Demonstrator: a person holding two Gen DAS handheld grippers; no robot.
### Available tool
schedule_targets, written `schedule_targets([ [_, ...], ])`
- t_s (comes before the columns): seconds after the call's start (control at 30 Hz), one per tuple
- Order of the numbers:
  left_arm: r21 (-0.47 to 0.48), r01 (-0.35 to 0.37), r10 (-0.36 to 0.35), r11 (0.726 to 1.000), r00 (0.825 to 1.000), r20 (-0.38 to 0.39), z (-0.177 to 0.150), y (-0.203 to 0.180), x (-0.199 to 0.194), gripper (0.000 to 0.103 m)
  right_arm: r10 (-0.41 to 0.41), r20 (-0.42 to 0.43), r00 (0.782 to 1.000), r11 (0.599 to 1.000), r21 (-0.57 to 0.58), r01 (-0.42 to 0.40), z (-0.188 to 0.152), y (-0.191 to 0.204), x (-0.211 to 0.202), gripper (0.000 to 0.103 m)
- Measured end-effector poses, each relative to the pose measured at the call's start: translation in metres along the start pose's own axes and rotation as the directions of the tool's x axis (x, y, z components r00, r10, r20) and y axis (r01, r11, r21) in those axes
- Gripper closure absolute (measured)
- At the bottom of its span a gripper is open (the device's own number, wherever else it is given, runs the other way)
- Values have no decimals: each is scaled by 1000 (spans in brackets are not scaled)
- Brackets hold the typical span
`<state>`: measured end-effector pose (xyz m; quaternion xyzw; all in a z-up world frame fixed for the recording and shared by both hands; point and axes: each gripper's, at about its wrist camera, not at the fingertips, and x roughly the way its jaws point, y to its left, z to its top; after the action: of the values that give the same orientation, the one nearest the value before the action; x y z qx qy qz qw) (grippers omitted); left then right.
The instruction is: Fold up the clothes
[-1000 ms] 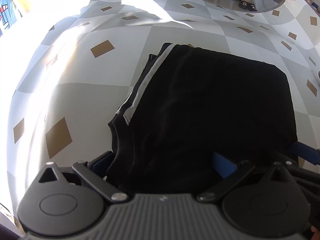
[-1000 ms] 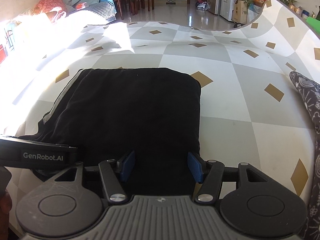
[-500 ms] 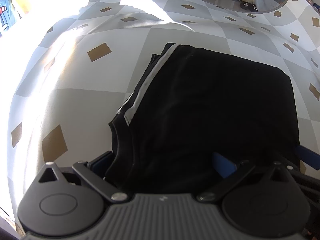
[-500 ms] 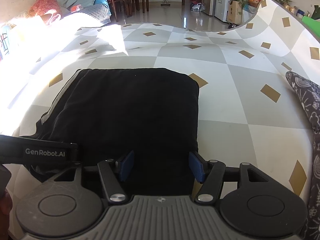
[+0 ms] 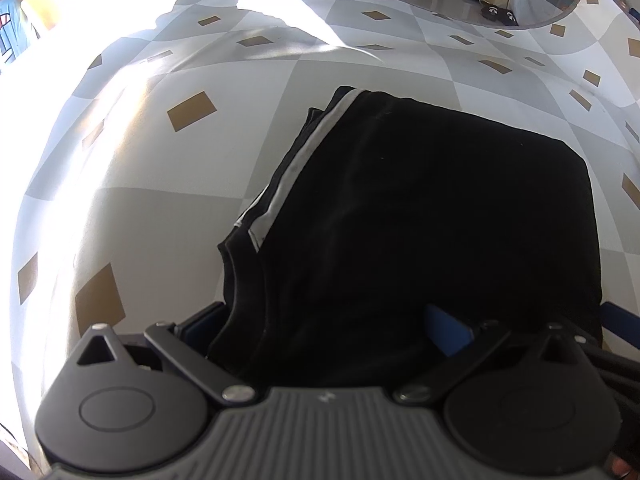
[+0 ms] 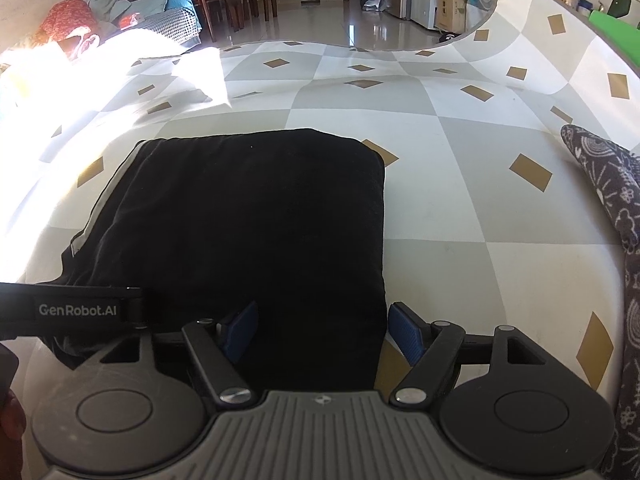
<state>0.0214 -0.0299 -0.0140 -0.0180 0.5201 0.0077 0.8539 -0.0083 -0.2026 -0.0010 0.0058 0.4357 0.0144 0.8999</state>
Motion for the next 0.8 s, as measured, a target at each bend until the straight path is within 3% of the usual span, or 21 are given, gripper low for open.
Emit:
schedule_targets([
  [0.8, 33, 22, -21, 999, 999, -25, 37, 2, 22, 0, 48, -125, 991, 991, -116, -63, 47, 1, 35, 25],
])
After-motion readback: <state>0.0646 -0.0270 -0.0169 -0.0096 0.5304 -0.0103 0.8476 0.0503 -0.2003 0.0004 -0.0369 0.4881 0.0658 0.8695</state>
